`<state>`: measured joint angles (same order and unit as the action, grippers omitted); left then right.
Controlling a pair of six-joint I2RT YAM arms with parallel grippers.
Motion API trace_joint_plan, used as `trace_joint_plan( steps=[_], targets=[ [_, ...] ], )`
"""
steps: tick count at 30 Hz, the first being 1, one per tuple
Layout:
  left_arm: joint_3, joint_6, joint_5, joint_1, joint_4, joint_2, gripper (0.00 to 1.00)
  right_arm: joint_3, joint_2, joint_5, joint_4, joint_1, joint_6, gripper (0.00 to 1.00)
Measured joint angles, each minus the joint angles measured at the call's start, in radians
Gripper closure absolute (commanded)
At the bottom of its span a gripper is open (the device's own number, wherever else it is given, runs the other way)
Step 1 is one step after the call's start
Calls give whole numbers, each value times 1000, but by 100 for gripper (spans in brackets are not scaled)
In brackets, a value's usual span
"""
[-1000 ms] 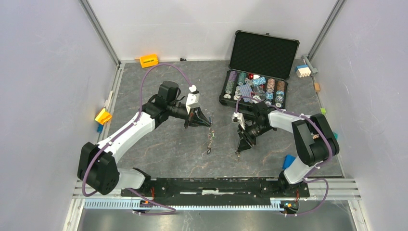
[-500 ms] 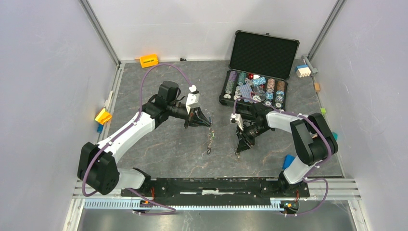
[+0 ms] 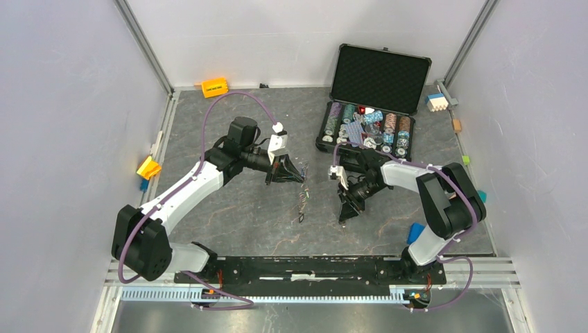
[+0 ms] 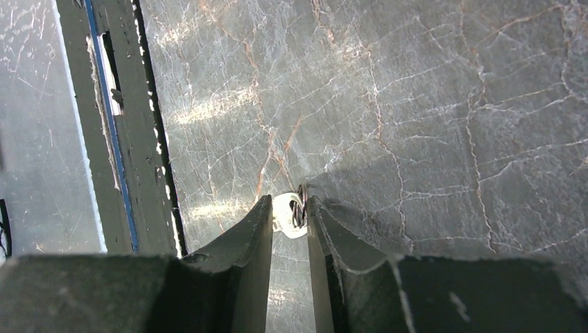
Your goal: Put the keys on the keyring
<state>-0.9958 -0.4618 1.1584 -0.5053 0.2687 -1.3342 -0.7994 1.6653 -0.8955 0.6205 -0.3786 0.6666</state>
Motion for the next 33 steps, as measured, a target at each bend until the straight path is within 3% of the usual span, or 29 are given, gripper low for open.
trace_joint_plan(
  steps=[10, 14, 17, 26, 33],
  targets=[
    [0, 0, 0, 0, 0, 0, 98, 0, 3, 18, -8, -8, 0, 76],
    [0, 0, 0, 0, 0, 0, 98, 0, 4, 22, -16, -8, -4, 86],
    [0, 0, 0, 0, 0, 0, 98, 0, 4, 22, -19, -8, -9, 100],
    [0, 0, 0, 0, 0, 0, 98, -18, 0, 20, 0, -8, 16, 100],
    [0, -1, 0, 0, 4, 0, 98, -29, -103, -23, 48, 9, 114, 100]
  ],
)
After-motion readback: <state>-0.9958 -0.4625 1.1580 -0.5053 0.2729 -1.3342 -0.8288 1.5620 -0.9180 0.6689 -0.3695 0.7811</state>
